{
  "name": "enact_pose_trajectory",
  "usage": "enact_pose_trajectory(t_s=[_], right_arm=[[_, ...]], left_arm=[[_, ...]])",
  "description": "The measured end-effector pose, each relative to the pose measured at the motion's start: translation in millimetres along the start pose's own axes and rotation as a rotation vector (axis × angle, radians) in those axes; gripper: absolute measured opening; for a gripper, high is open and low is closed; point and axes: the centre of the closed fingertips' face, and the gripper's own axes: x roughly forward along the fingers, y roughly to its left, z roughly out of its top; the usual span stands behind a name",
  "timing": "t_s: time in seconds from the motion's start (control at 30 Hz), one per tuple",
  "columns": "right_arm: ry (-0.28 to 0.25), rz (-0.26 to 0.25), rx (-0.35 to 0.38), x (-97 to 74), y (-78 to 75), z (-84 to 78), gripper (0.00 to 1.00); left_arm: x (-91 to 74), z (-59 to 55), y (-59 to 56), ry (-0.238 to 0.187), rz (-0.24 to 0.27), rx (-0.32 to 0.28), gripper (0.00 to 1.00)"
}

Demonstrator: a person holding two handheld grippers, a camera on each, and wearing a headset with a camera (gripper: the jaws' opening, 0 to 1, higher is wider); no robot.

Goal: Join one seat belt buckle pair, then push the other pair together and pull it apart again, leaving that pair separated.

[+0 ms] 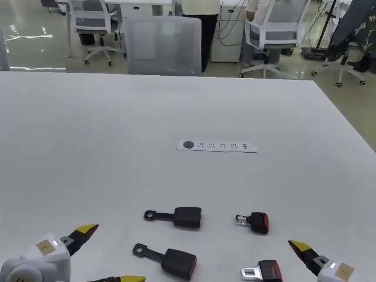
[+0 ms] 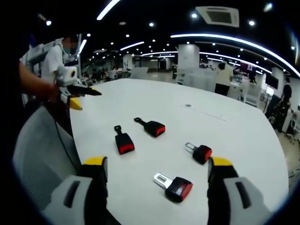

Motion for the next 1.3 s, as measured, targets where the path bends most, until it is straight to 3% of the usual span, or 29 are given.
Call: enact_pose_trajectory(t_s=[0.6,1.3], right_arm=[[0.053,0.065,-0.023,15.3,-4.9,-14.9,0.89],[0.157,0.201,-0.054,34.4,-16.3,-42.2,0.88]], left_arm=[[25.1,-1.5,-11.0,0.034,-0.063,0.040,0.97],[57.0,-19.1,-24.1,0.123,-0.192,0.135,0.93]])
